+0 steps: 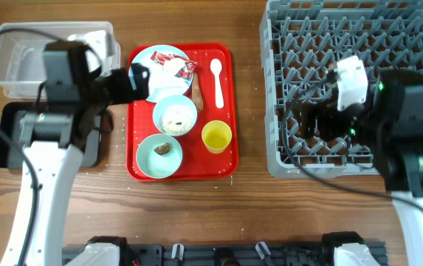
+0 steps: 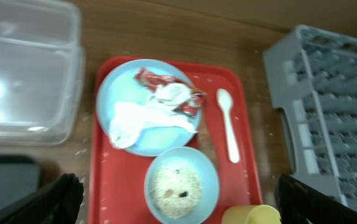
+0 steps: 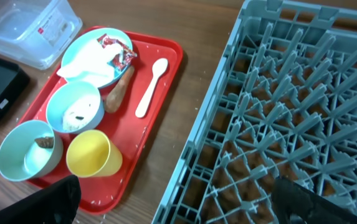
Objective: Sort waste into correct bins and load items into the dishwasher rack
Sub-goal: 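Reach the left gripper to the blue plate and grasp the red wrapper and tissue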
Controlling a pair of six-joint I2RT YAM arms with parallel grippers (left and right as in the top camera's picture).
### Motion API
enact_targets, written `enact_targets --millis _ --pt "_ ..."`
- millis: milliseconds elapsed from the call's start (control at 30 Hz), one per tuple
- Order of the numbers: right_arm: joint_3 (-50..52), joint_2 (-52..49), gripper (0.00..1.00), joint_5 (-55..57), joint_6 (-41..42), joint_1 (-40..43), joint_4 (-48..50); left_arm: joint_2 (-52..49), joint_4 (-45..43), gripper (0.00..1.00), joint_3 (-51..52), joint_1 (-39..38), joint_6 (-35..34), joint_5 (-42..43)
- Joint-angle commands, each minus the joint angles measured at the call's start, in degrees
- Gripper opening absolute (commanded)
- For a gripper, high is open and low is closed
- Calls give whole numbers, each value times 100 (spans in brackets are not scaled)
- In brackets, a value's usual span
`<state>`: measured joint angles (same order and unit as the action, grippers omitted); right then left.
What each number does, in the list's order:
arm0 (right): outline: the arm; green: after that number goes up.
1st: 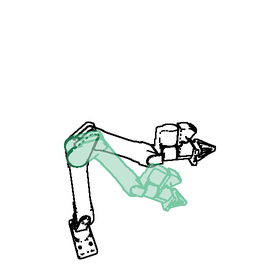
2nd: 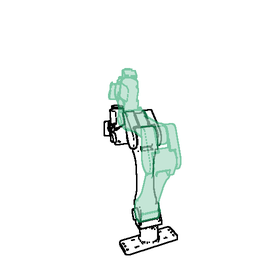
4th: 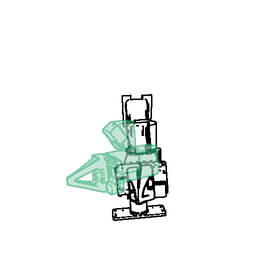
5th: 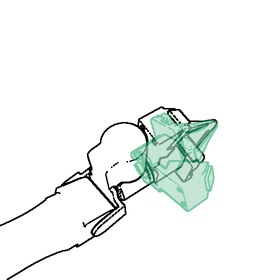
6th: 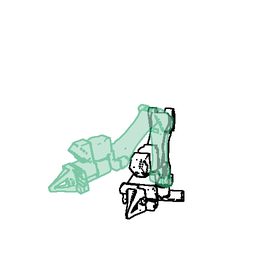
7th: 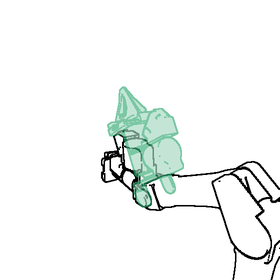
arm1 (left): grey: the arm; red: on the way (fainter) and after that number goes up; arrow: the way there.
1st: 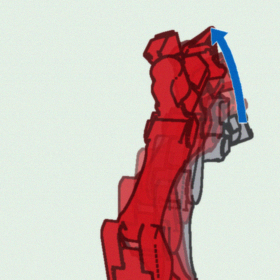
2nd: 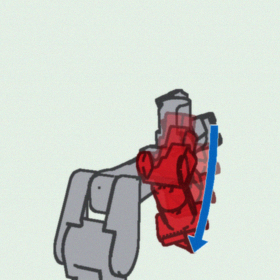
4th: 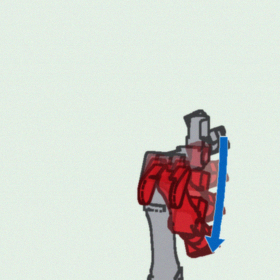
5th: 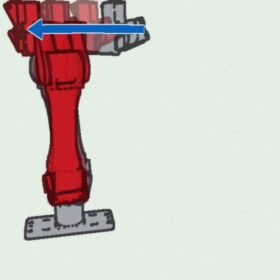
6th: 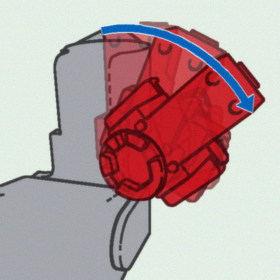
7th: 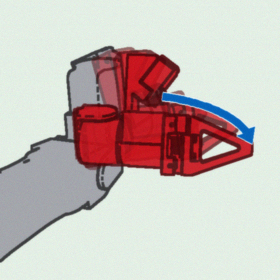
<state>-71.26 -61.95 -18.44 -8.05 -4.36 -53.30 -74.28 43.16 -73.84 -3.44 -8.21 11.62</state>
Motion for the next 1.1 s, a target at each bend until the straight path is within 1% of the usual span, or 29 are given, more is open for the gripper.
enact_targets --millis 0,100,233,400,433,500,567,633,833,1067 --pt "-426 -431 100 -98 -96 -28 -229 -579 98 100 -535 -509 203 -319" --pt "-426 -732 100 -122 -33 -31 -201 -999 -181 100 -540 -713 181 -306" --pt "-426 -1147 100 -120 820 -31 -249 -1578 -498 100 -525 -769 179 -313" --pt "-424 -1519 100 -120 826 -31 -337 -2509 -1919 100 -525 -765 149 -680" --pt "-424 -1537 100 -118 822 -31 -367 -2691 -2166 100 -525 -765 -81 -708" --pt "-424 -1537 100 -118 820 -31 -393 -3132 -2555 100 -525 -767 -986 -1161" --pt "-424 -1537 100 -118 822 -31 -424 -3469 -2645 100 -525 -769 -1685 -1528" --pt "-424 -1537 100 -118 817 -31 -426 -3753 -2653 99 -525 -769 -2072 -1626" --pt "-424 -1537 100 -118 824 -31 -417 -4459 -2885 100 -525 -793 -2111 -1626" --pt "-424 -1537 100 -118 824 -31 -393 -4815 -2986 100 -525 -809 -2046 -1622"
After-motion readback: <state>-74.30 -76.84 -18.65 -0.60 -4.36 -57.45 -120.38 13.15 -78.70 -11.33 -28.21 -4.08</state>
